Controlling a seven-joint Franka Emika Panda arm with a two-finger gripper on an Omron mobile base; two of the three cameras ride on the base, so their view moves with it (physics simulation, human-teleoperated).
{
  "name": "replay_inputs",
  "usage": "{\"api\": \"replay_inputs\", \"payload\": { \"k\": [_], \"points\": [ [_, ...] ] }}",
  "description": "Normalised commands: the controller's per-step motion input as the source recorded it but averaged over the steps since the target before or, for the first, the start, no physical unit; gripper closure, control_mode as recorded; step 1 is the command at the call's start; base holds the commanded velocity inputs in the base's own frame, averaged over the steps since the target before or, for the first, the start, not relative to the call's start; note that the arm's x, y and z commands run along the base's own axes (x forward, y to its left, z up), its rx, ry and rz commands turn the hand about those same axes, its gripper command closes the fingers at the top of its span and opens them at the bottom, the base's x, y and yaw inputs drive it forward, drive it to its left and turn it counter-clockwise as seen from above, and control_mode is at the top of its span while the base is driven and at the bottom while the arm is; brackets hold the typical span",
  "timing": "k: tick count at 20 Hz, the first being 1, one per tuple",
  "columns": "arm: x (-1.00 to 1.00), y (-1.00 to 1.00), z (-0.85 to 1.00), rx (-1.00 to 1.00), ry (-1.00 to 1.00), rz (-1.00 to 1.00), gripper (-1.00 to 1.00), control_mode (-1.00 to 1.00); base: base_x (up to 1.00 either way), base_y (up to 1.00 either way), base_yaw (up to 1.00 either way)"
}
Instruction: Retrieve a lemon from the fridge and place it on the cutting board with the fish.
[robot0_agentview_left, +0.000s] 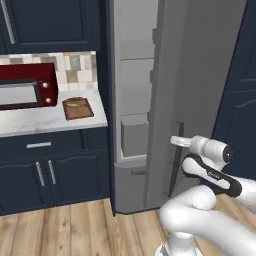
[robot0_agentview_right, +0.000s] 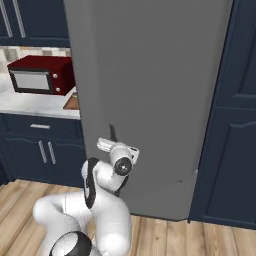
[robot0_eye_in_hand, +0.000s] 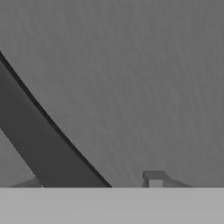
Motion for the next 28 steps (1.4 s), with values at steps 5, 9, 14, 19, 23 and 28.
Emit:
{"api": "replay_inputs", "payload": {
  "k": [5, 9, 14, 19, 23, 28],
  "points": [
    [-1.00, -1.00, 0.69, 0.11, 0.19, 0.14, 1.00, -1.00, 0.00, 0.00, 0.00],
    [-1.00, -1.00, 0.57, 0.15, 0.25, 0.12, 1.00, -1.00, 0.00, 0.00, 0.00],
    [-0.73, -0.93, 0.26, 0.11, 0.26, 0.12, 1.00, -1.00, 0.00, 0.00, 0.00],
    [-0.19, -0.33, 0.10, 0.03, 0.09, 0.00, -1.00, -1.00, 0.00, 0.00, 0.00],
    [-0.52, 0.00, 0.11, 0.00, 0.00, -0.01, -1.00, -1.00, 0.00, 0.00, 0.00],
    [-0.81, 0.03, 0.46, -0.14, -0.03, -0.05, -1.00, -1.00, 0.00, 0.00, 0.00]
  ]
}}
